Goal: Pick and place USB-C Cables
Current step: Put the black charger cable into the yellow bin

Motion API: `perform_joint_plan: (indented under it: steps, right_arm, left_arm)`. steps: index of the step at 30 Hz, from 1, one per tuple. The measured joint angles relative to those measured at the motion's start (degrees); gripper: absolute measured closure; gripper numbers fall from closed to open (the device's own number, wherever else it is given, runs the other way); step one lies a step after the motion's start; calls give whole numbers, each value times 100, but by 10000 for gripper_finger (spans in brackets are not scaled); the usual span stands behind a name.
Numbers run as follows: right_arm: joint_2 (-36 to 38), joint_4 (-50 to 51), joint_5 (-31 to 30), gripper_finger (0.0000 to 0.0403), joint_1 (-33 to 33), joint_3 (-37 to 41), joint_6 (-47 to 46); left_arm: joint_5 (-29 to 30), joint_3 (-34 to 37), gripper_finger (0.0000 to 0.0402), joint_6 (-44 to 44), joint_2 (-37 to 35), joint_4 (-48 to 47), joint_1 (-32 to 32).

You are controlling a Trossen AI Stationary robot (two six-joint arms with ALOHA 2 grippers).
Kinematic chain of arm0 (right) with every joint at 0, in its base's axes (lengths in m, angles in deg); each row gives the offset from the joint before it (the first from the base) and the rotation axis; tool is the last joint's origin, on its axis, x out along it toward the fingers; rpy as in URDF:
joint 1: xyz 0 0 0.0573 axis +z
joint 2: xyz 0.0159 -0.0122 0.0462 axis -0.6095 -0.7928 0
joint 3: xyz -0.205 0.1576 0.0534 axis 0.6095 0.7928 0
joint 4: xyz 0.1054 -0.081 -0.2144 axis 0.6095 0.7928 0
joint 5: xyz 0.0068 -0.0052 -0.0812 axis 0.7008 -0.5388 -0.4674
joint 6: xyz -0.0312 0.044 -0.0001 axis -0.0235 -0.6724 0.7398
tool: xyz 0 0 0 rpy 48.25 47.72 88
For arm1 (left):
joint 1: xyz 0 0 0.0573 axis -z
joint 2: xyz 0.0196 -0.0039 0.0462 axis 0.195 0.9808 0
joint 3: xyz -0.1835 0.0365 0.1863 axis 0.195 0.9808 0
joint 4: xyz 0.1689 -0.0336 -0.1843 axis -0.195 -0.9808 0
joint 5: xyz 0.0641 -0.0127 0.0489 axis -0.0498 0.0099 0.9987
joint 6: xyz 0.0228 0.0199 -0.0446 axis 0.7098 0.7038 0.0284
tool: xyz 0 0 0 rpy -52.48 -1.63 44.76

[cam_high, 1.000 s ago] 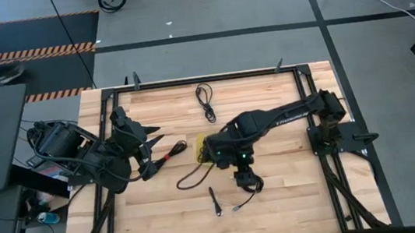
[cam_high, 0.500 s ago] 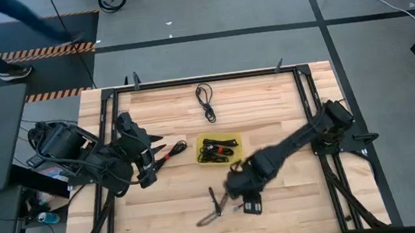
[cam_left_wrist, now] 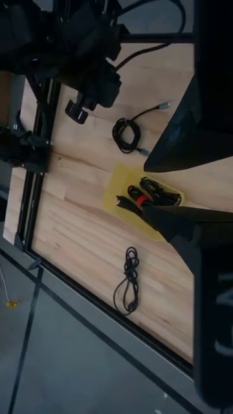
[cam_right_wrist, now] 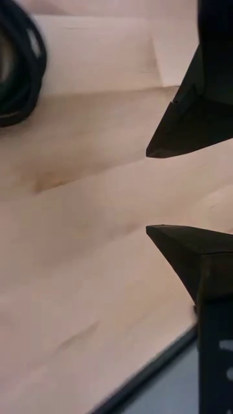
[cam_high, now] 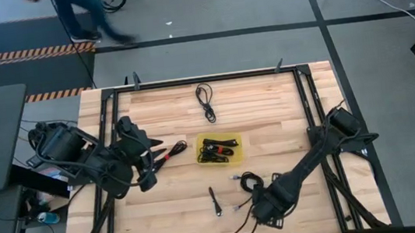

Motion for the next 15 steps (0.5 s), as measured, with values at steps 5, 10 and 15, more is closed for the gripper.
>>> perform_joint_plan:
  steps: [5, 10, 15]
  right_arm:
    - [-2, 203, -163, 218, -36, 80, 45]
    - [-2, 325, -312, 216, -175, 80, 265]
    - [-2, 291, -683, 216, -316, 80, 472]
  left_arm:
    - [2, 0, 299, -2, 0, 9, 0]
    - [2, 0, 299, -4, 0, 15, 0]
    - [13, 0, 299, -4, 0, 17, 0]
